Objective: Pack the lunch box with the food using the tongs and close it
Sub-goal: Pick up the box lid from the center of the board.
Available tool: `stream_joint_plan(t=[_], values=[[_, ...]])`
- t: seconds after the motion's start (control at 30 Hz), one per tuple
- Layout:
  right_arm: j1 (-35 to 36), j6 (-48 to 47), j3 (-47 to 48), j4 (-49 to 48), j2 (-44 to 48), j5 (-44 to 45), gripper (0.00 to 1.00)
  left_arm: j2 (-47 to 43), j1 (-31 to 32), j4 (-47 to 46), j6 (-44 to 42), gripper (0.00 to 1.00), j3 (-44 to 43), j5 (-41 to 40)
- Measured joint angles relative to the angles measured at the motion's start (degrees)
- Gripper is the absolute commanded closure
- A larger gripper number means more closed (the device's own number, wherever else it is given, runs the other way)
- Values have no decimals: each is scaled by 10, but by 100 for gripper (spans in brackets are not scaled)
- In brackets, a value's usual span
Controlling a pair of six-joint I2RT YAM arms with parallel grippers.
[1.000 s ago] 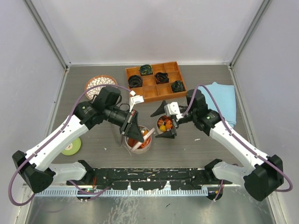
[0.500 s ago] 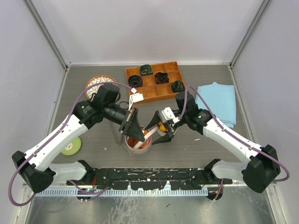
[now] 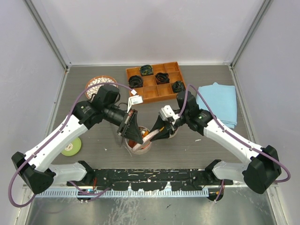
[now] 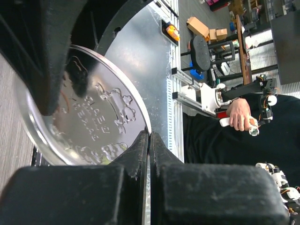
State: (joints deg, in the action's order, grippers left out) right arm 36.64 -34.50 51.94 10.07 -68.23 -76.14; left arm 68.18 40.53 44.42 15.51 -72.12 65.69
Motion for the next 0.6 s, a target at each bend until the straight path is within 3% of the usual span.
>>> stream_joint_plan(t=[0.13, 0.23, 0.3, 0.33, 0.4, 0.53, 0.6], values=[[3, 8, -8, 8, 2, -30, 86, -1, -16, 9, -10, 84, 0, 12], [3, 28, -9, 3, 2, -30, 91, 0, -32, 15, -16, 67, 1, 7], [3, 49, -9, -4, 4, -28, 94, 1, -44, 15, -16, 46, 4, 3], [3, 64, -9, -11, 4, -25, 96, 1, -52, 14, -17, 41, 6, 1], [3, 108, -10, -28, 4, -14, 98, 2, -75, 12, -13, 32, 9, -6], [3, 236, -23, -79, 3, 52, 100, -1, -145, -19, 21, 3, 26, -43], [3, 306, -42, -104, 2, 88, 100, -8, -185, -42, 50, 2, 48, -67]])
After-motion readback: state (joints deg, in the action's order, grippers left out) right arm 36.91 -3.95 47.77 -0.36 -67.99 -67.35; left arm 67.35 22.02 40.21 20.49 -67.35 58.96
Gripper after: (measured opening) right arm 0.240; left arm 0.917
